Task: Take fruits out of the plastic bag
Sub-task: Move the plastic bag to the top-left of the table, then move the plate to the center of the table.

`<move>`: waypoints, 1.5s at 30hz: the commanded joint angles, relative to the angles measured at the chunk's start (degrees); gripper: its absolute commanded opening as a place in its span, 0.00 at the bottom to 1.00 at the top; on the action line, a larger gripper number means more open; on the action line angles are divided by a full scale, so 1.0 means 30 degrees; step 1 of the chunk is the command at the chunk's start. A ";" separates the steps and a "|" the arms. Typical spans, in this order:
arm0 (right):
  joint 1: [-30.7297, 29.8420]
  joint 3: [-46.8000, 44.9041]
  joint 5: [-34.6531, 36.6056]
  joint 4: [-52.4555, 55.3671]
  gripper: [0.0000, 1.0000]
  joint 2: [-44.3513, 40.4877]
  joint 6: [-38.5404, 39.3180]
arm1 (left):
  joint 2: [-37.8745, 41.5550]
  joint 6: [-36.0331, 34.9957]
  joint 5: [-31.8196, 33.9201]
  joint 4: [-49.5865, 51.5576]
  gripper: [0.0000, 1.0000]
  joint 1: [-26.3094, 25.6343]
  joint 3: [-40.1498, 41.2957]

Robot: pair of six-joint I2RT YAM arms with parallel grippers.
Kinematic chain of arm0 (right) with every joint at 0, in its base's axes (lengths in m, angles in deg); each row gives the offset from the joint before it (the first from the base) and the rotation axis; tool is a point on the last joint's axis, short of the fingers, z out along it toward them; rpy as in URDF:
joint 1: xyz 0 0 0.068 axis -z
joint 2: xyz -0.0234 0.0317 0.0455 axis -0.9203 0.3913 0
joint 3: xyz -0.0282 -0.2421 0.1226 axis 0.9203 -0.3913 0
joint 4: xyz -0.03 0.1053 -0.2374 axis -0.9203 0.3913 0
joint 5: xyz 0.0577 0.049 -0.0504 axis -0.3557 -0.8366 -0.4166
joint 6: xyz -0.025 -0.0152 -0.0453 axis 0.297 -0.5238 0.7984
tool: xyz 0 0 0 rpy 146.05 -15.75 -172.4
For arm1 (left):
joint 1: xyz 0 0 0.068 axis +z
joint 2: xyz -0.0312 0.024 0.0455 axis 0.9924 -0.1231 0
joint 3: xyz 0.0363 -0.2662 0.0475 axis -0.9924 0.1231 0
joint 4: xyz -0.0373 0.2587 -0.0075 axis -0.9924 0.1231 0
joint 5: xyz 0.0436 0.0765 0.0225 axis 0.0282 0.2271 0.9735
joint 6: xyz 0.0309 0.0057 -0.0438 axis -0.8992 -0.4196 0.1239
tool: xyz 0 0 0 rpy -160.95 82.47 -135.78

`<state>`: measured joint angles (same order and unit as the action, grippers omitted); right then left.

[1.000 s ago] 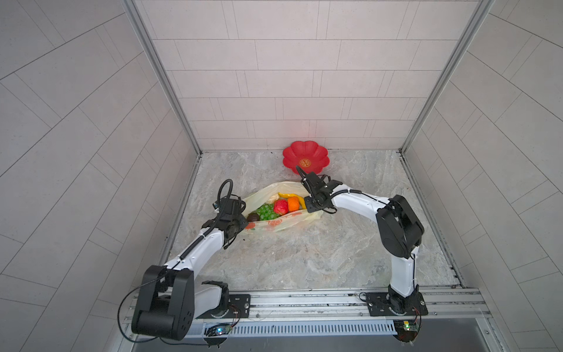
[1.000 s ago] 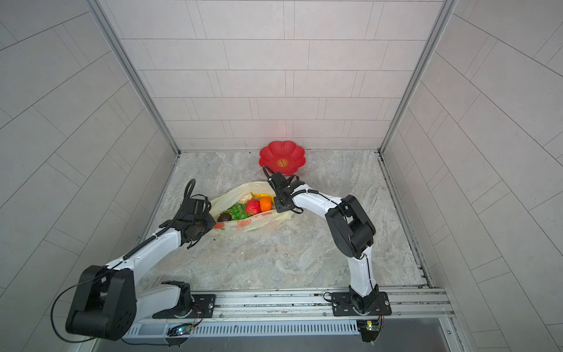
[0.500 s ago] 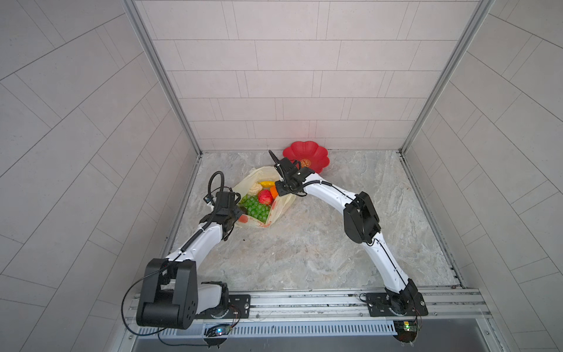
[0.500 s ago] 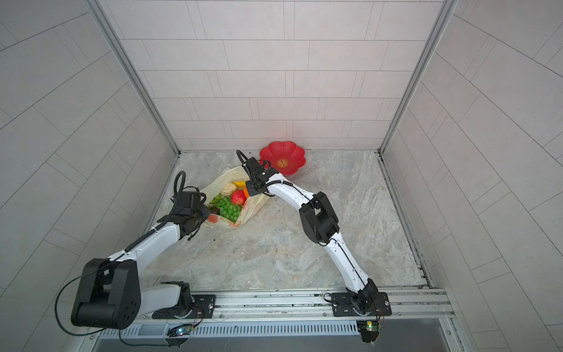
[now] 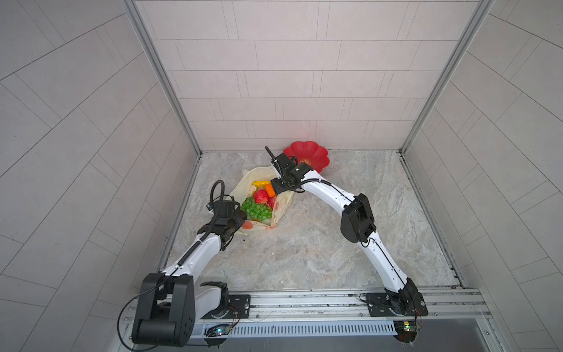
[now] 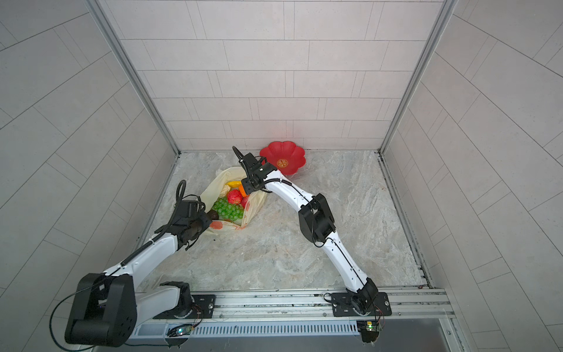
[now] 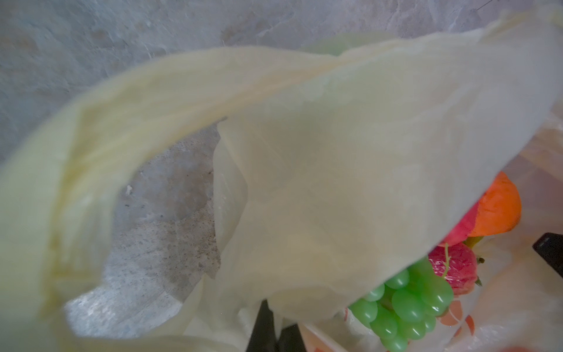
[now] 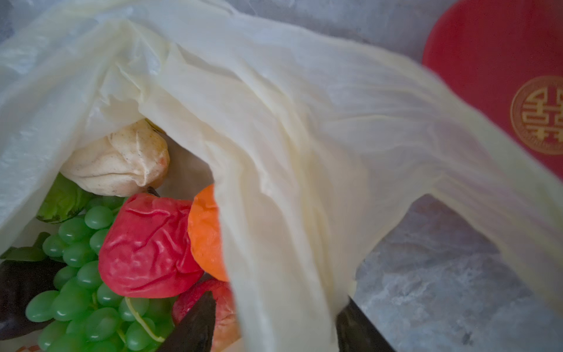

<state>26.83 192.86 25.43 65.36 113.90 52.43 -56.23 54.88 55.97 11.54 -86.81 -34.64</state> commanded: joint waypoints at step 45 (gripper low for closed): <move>0.9015 -0.3149 -0.4230 -0.4386 0.58 0.0133 -0.9816 | -0.0301 -0.1446 -0.2009 -0.2100 0.04 -0.0538 0.0286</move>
<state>53.84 181.25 12.65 49.58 112.86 25.44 -56.67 51.25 49.93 5.56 -87.99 -33.92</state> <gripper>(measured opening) 0.598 0.047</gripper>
